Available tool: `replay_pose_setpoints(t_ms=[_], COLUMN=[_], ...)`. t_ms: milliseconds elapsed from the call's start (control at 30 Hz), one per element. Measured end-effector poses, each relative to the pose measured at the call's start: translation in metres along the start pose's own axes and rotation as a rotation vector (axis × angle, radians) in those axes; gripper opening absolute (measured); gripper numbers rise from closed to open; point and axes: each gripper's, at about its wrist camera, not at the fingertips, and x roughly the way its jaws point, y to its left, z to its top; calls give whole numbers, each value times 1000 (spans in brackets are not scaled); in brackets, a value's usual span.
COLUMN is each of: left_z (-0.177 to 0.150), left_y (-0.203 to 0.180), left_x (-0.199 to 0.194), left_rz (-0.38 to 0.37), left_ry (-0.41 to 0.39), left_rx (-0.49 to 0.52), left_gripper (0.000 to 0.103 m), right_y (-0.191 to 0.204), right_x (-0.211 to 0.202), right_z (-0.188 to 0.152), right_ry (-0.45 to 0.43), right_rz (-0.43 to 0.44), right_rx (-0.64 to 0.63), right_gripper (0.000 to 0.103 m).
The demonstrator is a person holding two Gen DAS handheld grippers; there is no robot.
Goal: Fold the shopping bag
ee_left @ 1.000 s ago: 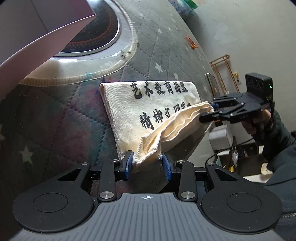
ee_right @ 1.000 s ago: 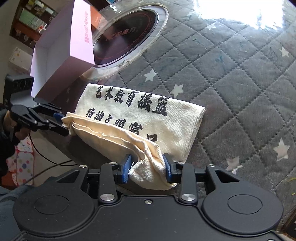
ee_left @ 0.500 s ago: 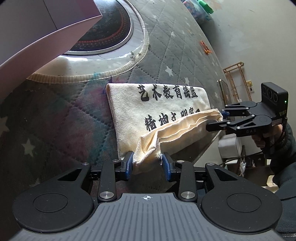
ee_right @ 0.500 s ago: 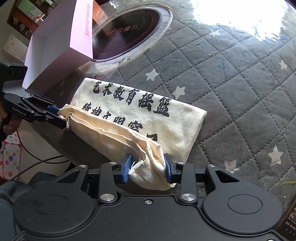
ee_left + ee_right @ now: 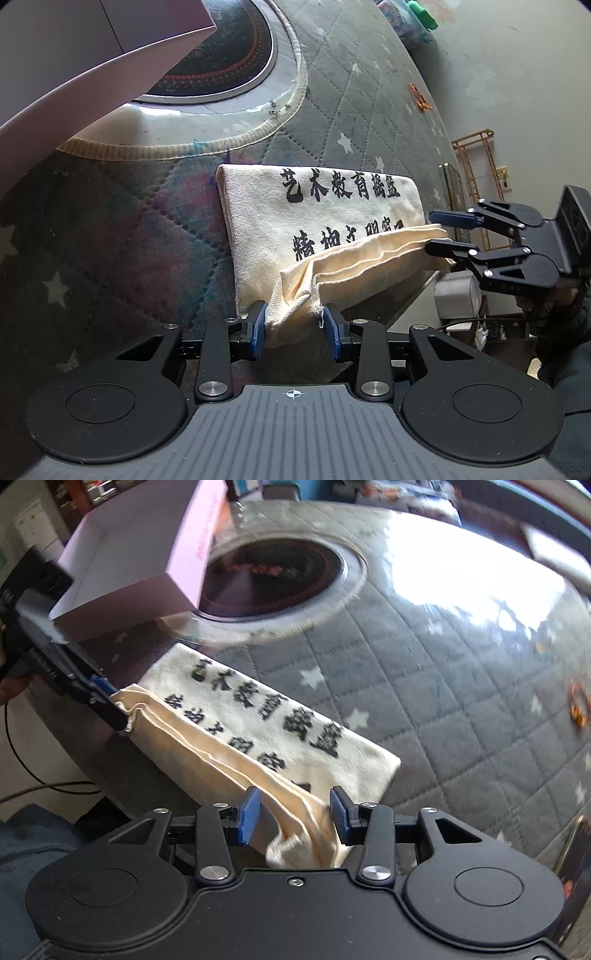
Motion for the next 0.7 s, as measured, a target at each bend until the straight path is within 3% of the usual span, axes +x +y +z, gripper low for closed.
replay_pose_setpoints(t_ms=[67,167,267,367,700], left_z=[0,1,1,1,-6], left_y=[0,0,1,2,-2], left_x=[0,0,0,0,-10], left_rz=[3,4,0,0,5], left_ry=[2,4,4,3,-43], left_rx=[-3,-11,-18,-19,3], left_gripper=[35,35,34,34,35], right_y=[13,29,50,64,65], right_x=[-8,-16,-9,8,57], right_z=[0,3,6,11,25], right_ry=[-51,-95,-89,-76,-33], right_rz=[-8,48,152,161,150], right_rx=[-61,-116,-175,-223,-147], right_gripper=[44,43,40,39,36])
